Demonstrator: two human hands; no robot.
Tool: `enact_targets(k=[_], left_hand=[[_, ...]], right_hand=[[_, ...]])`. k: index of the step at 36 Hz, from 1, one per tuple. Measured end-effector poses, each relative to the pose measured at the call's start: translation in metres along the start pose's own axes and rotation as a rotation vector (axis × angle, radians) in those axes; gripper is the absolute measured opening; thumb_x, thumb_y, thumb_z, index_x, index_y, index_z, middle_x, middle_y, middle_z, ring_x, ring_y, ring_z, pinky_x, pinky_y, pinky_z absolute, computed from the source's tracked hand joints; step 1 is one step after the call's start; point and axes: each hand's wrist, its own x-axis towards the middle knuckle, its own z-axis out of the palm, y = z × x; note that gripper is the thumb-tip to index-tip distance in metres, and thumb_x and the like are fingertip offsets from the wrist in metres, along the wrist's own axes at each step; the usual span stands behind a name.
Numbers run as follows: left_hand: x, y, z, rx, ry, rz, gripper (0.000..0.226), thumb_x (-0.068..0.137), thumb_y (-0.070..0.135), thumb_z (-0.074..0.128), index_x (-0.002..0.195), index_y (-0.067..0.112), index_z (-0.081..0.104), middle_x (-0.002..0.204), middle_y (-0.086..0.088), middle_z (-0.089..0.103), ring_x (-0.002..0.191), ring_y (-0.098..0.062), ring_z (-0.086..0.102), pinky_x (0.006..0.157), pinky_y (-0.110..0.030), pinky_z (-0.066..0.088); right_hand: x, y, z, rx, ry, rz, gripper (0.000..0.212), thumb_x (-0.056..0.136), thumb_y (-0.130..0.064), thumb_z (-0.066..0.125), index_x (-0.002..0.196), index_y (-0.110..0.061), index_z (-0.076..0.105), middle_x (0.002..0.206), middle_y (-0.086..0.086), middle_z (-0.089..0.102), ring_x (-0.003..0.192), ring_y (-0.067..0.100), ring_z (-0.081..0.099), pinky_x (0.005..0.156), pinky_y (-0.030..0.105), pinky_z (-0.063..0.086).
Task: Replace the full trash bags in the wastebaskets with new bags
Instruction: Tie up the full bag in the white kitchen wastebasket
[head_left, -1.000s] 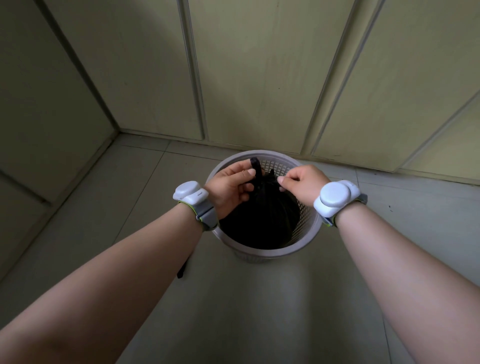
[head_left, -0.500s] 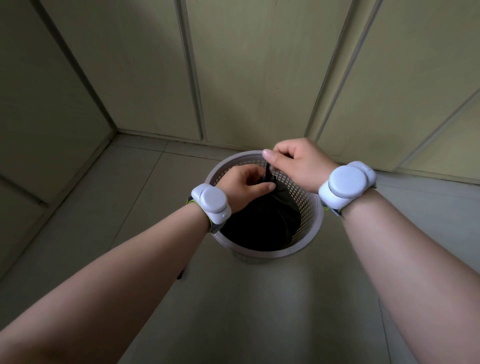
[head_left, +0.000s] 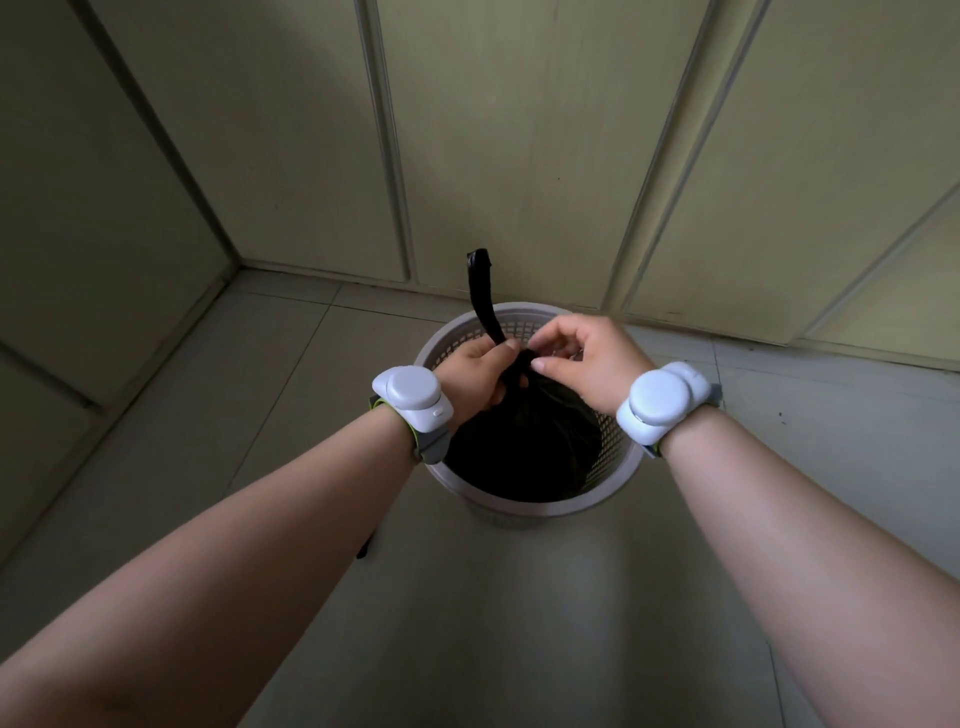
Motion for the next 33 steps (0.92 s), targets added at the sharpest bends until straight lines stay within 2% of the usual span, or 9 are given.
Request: enact_targets(k=[6,11,15,19,22,25,28,33], left_hand=[[-0.002,-0.006,0.0,0.119,-0.017,-0.028,0.029,0.099,0.024,0.039,0.075,0.016,0.054,0.064,0.0,0.056,0.04,-0.004,0.043,0.04,-0.016,0.034],[-0.001,-0.01,-0.001,0.159,-0.049,-0.088,0.025,0.099,0.024,0.039,0.083,0.017,0.057,0.07,0.003,0.061,0.045,-0.008,0.046,0.044,-0.02,0.035],[-0.001,-0.009,-0.005,0.123,-0.065,-0.095,0.029,0.1,0.025,0.038,0.102,0.008,0.061,0.077,0.0,0.066,0.046,-0.01,0.05,0.045,-0.023,0.036],[0.0,-0.008,-0.007,0.026,-0.004,-0.072,0.028,0.1,0.023,0.037,0.091,0.014,0.062,0.079,-0.002,0.068,0.041,-0.008,0.049,0.041,-0.021,0.035],[0.002,-0.009,-0.008,0.075,0.037,-0.059,0.03,0.1,0.024,0.039,0.083,0.018,0.063,0.074,0.001,0.069,0.039,-0.008,0.046,0.04,-0.019,0.036],[0.003,-0.012,-0.009,0.135,0.055,-0.054,0.032,0.099,0.027,0.04,0.078,0.021,0.064,0.056,0.0,0.062,0.037,-0.009,0.044,0.042,-0.018,0.037],[0.004,-0.014,-0.009,0.13,0.049,-0.026,0.032,0.099,0.026,0.041,0.075,0.021,0.062,0.064,-0.014,0.054,0.044,-0.015,0.044,0.046,-0.023,0.036],[0.005,-0.015,-0.009,0.102,0.079,0.028,0.025,0.097,0.022,0.045,0.077,0.022,0.06,0.067,0.0,0.06,0.044,-0.007,0.047,0.047,-0.018,0.04]], right_hand=[[-0.004,0.01,0.01,-0.061,0.016,-0.016,0.021,0.08,-0.005,0.068,0.082,-0.025,0.06,0.071,-0.012,0.061,0.066,0.007,0.056,0.071,0.027,0.048],[-0.005,0.014,0.012,-0.178,-0.013,-0.033,0.016,0.08,-0.011,0.068,0.079,-0.025,0.06,0.07,-0.011,0.06,0.068,0.011,0.057,0.071,0.034,0.05],[-0.005,0.013,0.011,-0.248,-0.031,-0.032,0.01,0.085,-0.013,0.064,0.082,-0.021,0.058,0.071,-0.013,0.055,0.072,0.012,0.053,0.072,0.032,0.045],[-0.003,0.015,0.007,-0.354,-0.018,0.009,0.001,0.089,-0.015,0.058,0.088,-0.014,0.057,0.079,-0.005,0.055,0.079,0.018,0.052,0.072,0.031,0.042],[-0.004,0.016,0.008,-0.381,-0.005,0.047,0.003,0.089,-0.017,0.058,0.09,-0.015,0.057,0.082,-0.006,0.053,0.082,0.017,0.051,0.07,0.027,0.037],[-0.006,0.01,0.011,-0.297,0.011,0.02,0.015,0.083,-0.019,0.066,0.096,-0.016,0.06,0.088,-0.007,0.056,0.08,0.011,0.05,0.07,0.022,0.035],[-0.006,0.006,0.015,-0.216,-0.006,-0.015,0.015,0.08,-0.014,0.069,0.091,-0.019,0.06,0.083,-0.008,0.059,0.073,0.006,0.053,0.066,0.017,0.037],[-0.002,0.008,0.019,-0.03,0.081,0.047,0.018,0.08,-0.005,0.068,0.077,-0.021,0.062,0.069,-0.01,0.061,0.061,-0.002,0.054,0.063,0.011,0.042]])
